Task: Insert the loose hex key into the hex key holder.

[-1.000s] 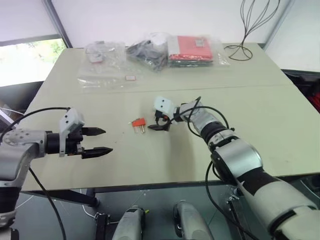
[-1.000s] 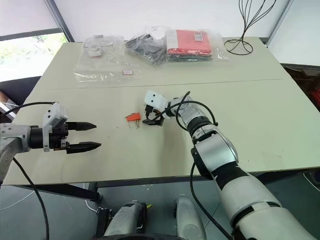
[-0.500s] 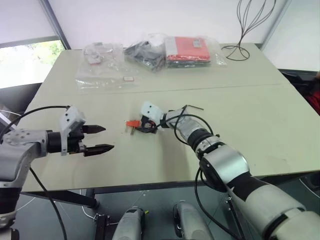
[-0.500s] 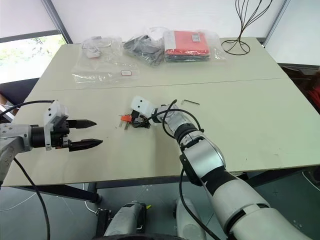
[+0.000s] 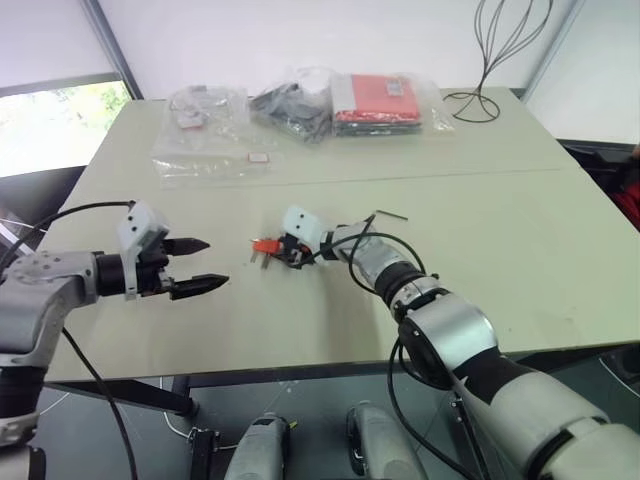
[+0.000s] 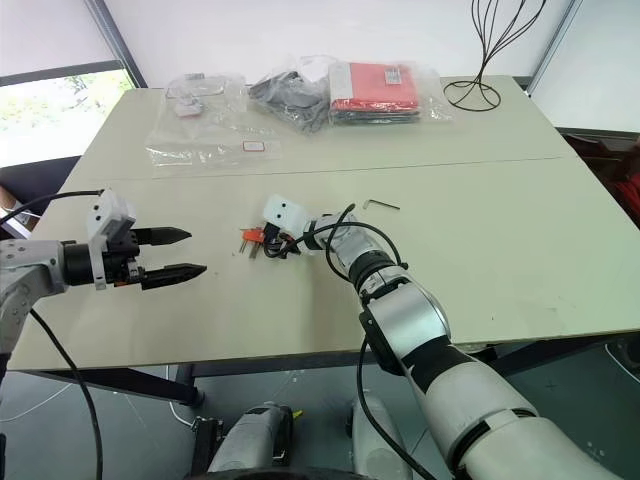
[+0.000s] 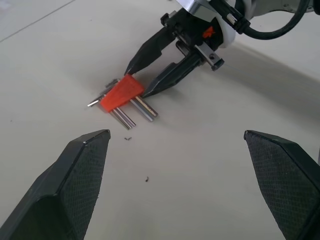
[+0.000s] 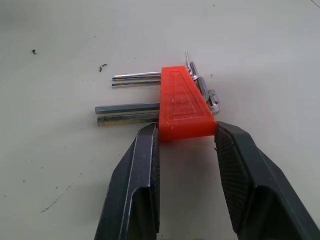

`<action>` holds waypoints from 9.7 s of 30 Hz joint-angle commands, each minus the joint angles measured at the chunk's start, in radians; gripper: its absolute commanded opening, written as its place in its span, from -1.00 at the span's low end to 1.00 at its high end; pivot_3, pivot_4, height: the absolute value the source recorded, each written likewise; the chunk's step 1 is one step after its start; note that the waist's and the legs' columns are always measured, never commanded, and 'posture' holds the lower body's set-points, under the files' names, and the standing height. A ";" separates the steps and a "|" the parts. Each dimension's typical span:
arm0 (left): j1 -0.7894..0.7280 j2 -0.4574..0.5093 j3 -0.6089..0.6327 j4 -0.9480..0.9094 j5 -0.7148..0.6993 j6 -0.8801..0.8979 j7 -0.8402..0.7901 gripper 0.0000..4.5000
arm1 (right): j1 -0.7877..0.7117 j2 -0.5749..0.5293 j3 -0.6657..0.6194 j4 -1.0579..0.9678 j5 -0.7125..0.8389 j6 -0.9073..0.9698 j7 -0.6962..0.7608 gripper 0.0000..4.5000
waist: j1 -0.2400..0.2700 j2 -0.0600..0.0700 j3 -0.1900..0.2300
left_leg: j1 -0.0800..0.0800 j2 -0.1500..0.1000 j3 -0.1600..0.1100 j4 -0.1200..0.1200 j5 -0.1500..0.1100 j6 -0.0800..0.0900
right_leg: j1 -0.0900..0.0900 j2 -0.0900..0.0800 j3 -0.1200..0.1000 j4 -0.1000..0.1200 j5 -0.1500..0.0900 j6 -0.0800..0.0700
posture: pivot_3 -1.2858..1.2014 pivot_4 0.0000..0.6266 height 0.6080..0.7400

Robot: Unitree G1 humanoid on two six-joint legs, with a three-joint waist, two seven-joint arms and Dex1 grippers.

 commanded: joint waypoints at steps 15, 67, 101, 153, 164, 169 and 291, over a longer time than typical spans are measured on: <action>-0.435 -0.138 -0.114 0.518 0.094 -0.117 -0.095 1.00 | -0.067 -0.316 0.033 -0.274 -0.031 -0.418 0.045 -0.55 | 0.019 -0.001 0.000 | -0.002 -0.001 0.002 -0.001 0.002 -0.003 | -0.001 0.000 -0.001 -0.002 0.001 0.002 | 0.03 -0.52 1.00; -0.968 -0.506 -0.103 1.141 0.216 -0.238 -0.328 -0.75 | 0.127 -0.519 0.124 -0.794 -0.227 -0.563 -0.258 -0.55 | 0.002 -0.005 0.002 | -0.004 -0.002 0.007 -0.005 0.003 -0.003 | -0.003 0.000 0.000 -0.003 0.000 0.003 | 0.03 -0.52 1.00; -0.968 -0.519 -0.072 1.129 0.222 -0.294 -0.279 -1.00 | 0.175 -0.534 0.140 -0.869 -0.163 -0.519 -0.179 0.34 | 0.002 -0.005 0.002 | -0.004 -0.002 0.007 -0.004 0.003 -0.003 | -0.003 0.000 0.000 -0.002 0.001 0.003 | 0.03 -0.52 1.00; -0.348 -0.210 -0.126 0.104 0.075 -0.061 -0.123 -1.00 | -0.081 -0.415 -0.133 0.024 0.012 0.359 -0.134 0.88 | -0.001 -0.005 0.002 | 0.001 0.013 0.020 0.007 0.002 -0.003 | -0.002 0.013 0.014 0.003 0.006 -0.002 | 0.03 -0.52 1.00; -0.317 -0.197 -0.098 0.061 0.046 -0.040 -0.039 -1.00 | -0.043 -0.389 -0.186 0.029 0.035 0.396 -0.105 0.04 | -0.001 -0.005 0.002 | 0.001 0.013 0.020 0.007 0.002 -0.003 | -0.002 0.013 0.014 0.002 0.006 -0.002 | 0.03 -0.52 1.00; -0.301 -0.188 -0.087 0.054 0.033 -0.034 -0.009 -1.00 | -0.033 -0.373 -0.217 0.028 0.054 0.420 -0.069 0.04 | -0.003 -0.005 0.002 | 0.002 0.013 0.020 0.006 0.002 -0.002 | -0.002 0.015 0.014 0.002 0.006 -0.002 | 0.03 -0.52 1.00; -1.202 -0.711 0.006 1.368 0.216 -0.545 -0.073 -1.00 | 0.042 -0.056 -0.664 -1.196 1.053 0.889 -0.675 -0.98 | 0.026 -0.006 0.003 | -0.019 0.013 0.023 -0.002 0.000 0.002 | -0.023 0.013 0.014 -0.007 0.009 0.000 | 0.03 -0.52 1.00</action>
